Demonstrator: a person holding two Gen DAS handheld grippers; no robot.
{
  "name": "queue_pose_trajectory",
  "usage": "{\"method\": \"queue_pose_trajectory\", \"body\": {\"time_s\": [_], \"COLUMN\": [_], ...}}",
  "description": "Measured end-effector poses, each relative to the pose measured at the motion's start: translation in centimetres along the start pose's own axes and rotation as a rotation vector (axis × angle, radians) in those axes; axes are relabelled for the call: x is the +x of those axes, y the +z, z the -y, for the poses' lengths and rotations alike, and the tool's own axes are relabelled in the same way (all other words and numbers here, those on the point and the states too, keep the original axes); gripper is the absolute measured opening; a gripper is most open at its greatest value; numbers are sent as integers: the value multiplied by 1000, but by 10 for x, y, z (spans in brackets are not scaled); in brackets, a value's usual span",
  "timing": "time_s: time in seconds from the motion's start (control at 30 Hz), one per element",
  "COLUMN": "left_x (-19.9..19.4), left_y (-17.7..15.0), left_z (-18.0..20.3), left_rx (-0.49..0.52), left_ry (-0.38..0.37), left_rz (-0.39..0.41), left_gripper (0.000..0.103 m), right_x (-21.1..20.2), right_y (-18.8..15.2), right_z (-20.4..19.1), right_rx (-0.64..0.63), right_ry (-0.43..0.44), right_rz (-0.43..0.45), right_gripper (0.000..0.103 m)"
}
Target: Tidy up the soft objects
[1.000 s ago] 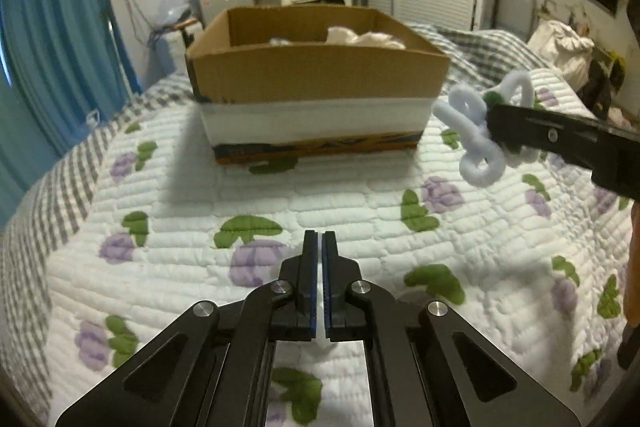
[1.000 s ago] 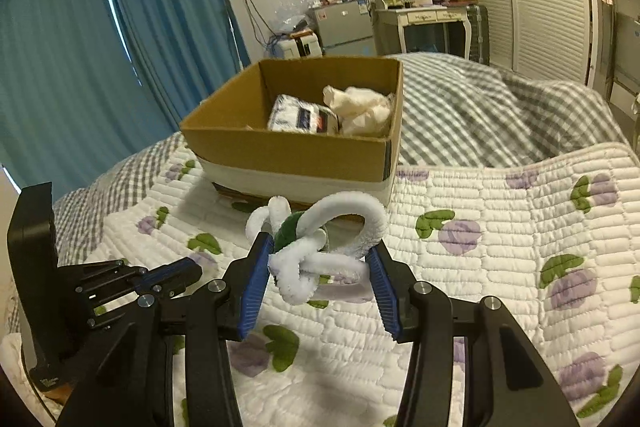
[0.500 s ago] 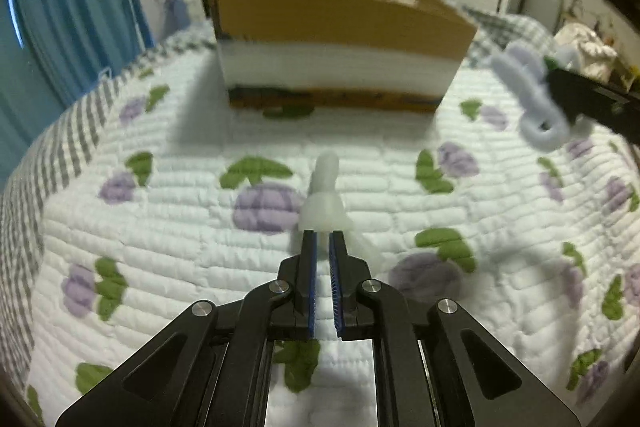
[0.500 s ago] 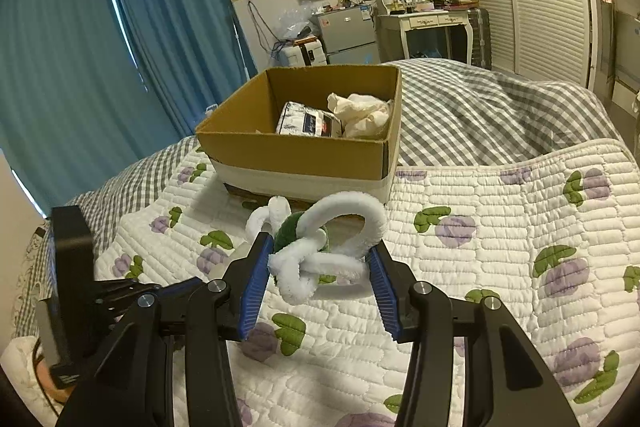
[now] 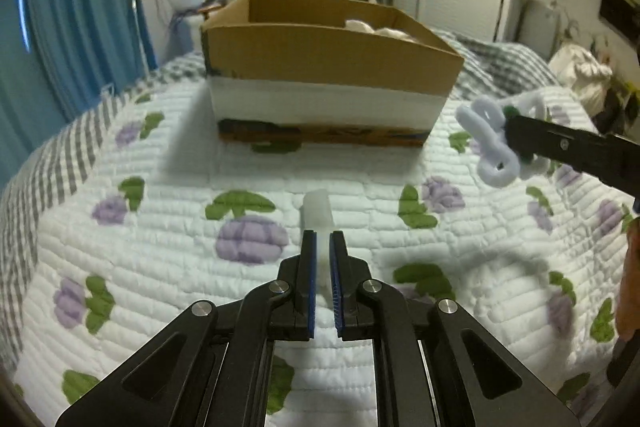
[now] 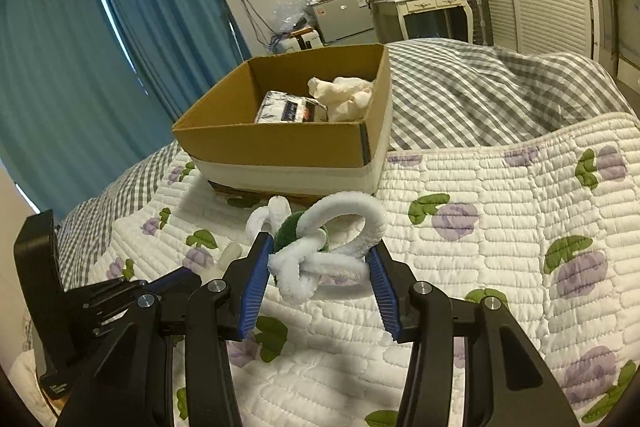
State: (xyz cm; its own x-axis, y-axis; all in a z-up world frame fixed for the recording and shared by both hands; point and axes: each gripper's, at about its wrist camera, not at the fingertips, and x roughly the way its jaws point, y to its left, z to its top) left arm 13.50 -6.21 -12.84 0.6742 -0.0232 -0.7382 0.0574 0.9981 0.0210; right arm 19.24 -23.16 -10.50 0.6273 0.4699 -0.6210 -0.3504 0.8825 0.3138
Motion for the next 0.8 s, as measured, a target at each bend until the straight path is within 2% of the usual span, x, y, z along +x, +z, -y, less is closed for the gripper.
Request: {"method": "queue_pose_trajectory", "body": {"time_s": [0.03, 0.1, 0.2, 0.33, 0.4, 0.5, 0.6, 0.7, 0.73, 0.8], "left_x": [0, 1, 1, -10, -16, -10, 2, 9, 11, 19], "left_y": [0, -3, -4, -2, 0, 4, 2, 1, 1, 0], "left_z": [2, 2, -5, -4, -4, -4, -6, -7, -6, -6], "left_rx": [19, 22, -16, -22, -36, -65, -73, -75, -73, -73], "left_ry": [12, 28, -17, -65, -54, -47, -12, -2, 0, -8], "left_rz": [3, -1, 5, 42, 61, 20, -15, -17, -18, -29], "left_gripper": [9, 3, 0, 0, 5, 8, 16, 36, 46, 51], "right_x": [0, 0, 1, 2, 2, 2, 3, 4, 4, 5], "right_y": [0, 0, -1, -3, -3, -3, -3, -3, -2, -1], "right_z": [-1, -5, -7, -5, -5, -5, -5, -5, -5, -5], "right_rx": [-4, -15, -20, -11, -10, -12, -15, -17, -17, -20], "right_ry": [1, 2, -4, -14, -18, -18, -18, -18, -17, -18], "right_rz": [1, 1, -4, -9, -9, -11, -14, -14, -14, -14], "right_gripper": [48, 48, 48, 48, 48, 48, 48, 48, 48, 48]}}
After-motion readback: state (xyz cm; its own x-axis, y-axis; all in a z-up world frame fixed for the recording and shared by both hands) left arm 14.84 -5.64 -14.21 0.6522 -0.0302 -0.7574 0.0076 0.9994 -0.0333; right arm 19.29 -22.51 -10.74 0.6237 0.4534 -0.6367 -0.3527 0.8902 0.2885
